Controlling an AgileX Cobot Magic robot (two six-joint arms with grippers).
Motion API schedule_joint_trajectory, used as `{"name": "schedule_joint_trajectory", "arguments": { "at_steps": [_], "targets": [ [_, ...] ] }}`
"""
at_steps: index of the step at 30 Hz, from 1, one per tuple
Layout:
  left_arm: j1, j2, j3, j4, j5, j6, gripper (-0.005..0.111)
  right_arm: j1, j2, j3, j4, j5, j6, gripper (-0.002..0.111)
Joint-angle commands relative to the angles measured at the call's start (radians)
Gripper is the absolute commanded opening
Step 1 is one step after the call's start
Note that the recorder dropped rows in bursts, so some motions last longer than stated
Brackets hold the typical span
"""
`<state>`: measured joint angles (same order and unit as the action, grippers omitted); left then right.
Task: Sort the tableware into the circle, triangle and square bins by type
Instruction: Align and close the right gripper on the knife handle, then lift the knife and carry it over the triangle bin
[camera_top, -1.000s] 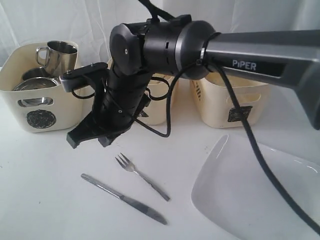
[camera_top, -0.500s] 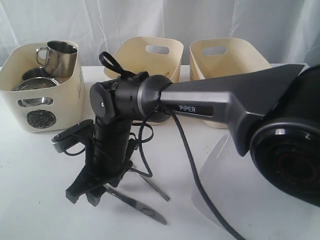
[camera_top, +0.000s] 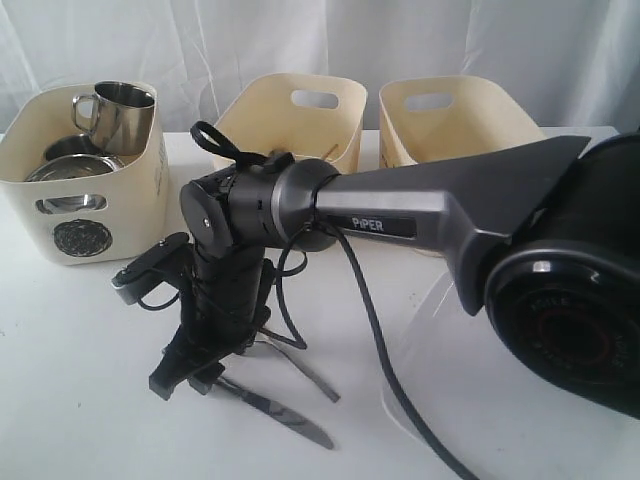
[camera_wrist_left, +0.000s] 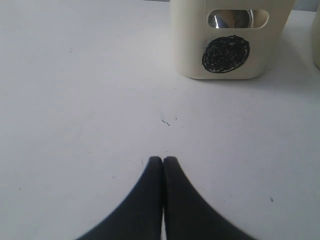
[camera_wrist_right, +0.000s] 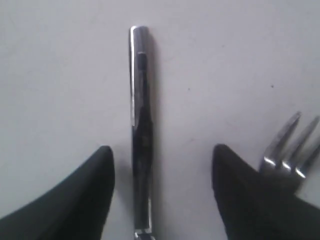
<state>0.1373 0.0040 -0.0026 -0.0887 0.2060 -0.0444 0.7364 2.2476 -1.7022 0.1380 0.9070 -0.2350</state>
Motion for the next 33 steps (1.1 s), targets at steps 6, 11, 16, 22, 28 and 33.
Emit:
{"name": "schedule_joint_trajectory", "arguments": {
  "at_steps": [6,11,16,22,28,33],
  "targets": [
    [0.000,-0.004,0.003,-0.006,-0.005,-0.002,0.000,0.001,0.045,0.002,-0.003,0.090,0.013,0.029],
    [0.000,-0.004,0.003,-0.006,-0.005,-0.002,0.000,0.001,0.045,0.002,-0.001,0.119,0.013,0.002],
    [0.000,-0.004,0.003,-0.006,-0.005,-0.002,0.000,0.001,0.038,0.000,-0.005,0.137,0.013,0.000],
    [0.000,-0.004,0.003,-0.006,-0.005,-0.002,0.000,0.001,-0.035,0.000,-0.009,0.083,0.013,0.000],
    [0.000,-0.004,0.003,-0.006,-0.005,-0.002,0.000,0.001,-0.110,0.000,-0.021,-0.049,0.050,0.000],
    [0.000,-0.004,0.003,-0.006,-0.005,-0.002,0.000,0.001,-0.153,0.000,-0.070,-0.041,0.064,0.000]
  ]
}}
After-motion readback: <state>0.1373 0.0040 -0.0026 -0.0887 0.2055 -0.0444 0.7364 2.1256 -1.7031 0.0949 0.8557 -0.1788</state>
